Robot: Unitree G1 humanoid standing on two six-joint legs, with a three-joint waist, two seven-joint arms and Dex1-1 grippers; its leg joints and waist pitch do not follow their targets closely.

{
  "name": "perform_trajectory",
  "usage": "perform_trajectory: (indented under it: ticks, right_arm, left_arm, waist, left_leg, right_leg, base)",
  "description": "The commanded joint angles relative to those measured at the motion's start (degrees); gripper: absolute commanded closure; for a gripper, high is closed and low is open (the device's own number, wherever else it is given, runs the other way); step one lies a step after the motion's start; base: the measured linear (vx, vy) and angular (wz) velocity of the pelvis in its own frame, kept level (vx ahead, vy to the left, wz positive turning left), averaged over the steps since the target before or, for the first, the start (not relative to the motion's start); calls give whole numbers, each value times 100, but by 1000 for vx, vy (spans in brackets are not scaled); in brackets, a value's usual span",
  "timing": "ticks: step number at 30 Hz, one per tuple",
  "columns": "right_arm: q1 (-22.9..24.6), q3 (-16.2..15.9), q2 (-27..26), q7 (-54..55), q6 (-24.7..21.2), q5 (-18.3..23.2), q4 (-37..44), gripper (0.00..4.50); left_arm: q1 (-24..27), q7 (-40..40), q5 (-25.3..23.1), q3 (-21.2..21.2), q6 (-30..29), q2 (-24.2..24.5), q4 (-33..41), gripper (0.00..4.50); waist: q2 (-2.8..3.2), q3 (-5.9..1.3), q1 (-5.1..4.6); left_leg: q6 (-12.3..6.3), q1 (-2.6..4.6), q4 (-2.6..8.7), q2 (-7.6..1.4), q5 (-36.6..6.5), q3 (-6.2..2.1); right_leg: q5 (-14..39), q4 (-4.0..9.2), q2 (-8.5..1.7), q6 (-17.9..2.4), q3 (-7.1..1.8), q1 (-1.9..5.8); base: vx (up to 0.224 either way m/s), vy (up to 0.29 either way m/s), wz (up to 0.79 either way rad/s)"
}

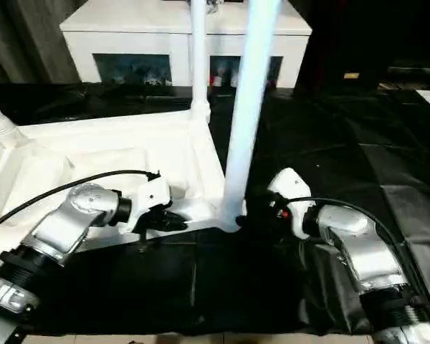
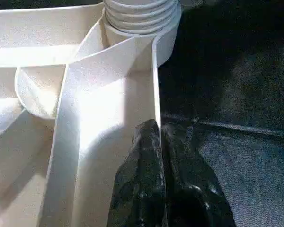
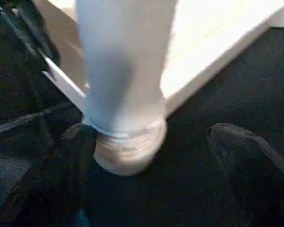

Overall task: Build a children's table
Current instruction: Rotate leg to tighten

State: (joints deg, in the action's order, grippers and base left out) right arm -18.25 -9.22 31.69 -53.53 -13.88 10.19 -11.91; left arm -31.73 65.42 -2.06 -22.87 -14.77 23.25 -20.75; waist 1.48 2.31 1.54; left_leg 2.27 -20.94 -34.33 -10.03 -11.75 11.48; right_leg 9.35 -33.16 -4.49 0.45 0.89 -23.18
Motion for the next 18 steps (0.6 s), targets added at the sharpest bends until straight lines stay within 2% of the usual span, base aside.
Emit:
perform_trajectory:
  ticks: [1,2,4,6,7,11,13,18]
  right_arm:
    - [-123,-131,-71,-58,7,-94,-37,32]
    - [-138,-166,-83,-84,37,-119,-75,32]
    - [-235,-185,-224,-112,79,-100,-273,32]
    - [-271,-164,-292,-141,68,-46,-332,32]
    - [-313,-167,-334,-127,84,-51,-401,47]
    - [-412,-171,-449,-82,112,-32,-596,70]
    - [-417,-165,-459,-120,135,-48,-621,104]
    - [-402,-115,-468,-217,117,-5,-627,135]
  left_arm:
    - [50,199,-78,-273,-24,-13,7,450]
    - [46,187,-83,-269,-28,-14,2,450]
    - [46,173,-72,-253,-59,-17,19,450]
    - [52,169,-66,-243,-67,-20,29,450]
    - [57,170,-69,-244,-73,-16,34,450]
    - [87,171,-79,-248,-94,1,71,450]
    - [96,170,-73,-241,-98,14,79,450]
    - [113,198,-64,-234,-115,53,92,450]
  waist:
    - [-47,-310,-3]
    - [-47,-310,-3]
    - [-58,-336,21]
    - [-50,-345,28]
    - [-48,-345,43]
    - [-63,-332,46]
    - [-65,-332,46]
    - [-56,-342,43]
  left_leg:
    - [-206,86,456,-287,-1383,-129]
    - [-206,86,456,-287,-1383,-129]
    - [-305,78,429,-288,-1066,-118]
    - [-349,73,419,-283,-962,-117]
    - [-407,77,410,-288,-856,-110]
    - [-387,73,419,-285,-953,-111]
    - [-341,81,424,-289,-1007,-114]
    - [-362,77,415,-284,-936,-114]
  right_leg:
    - [1263,331,-303,-1454,-135,216]
    - [1263,331,-303,-1454,-135,216]
    - [819,280,-296,-1575,-128,229]
    - [682,260,-298,-1625,-125,237]
    - [519,245,-296,-1664,-125,239]
    - [757,264,-305,-1645,-121,248]
    - [876,271,-305,-1591,-125,246]
    - [736,254,-298,-1612,-120,252]
  base:
    - [0,0,0]
    - [0,0,0]
    - [0,0,0]
    - [0,0,0]
    - [0,0,0]
    - [0,0,0]
    - [0,0,0]
    - [0,0,0]
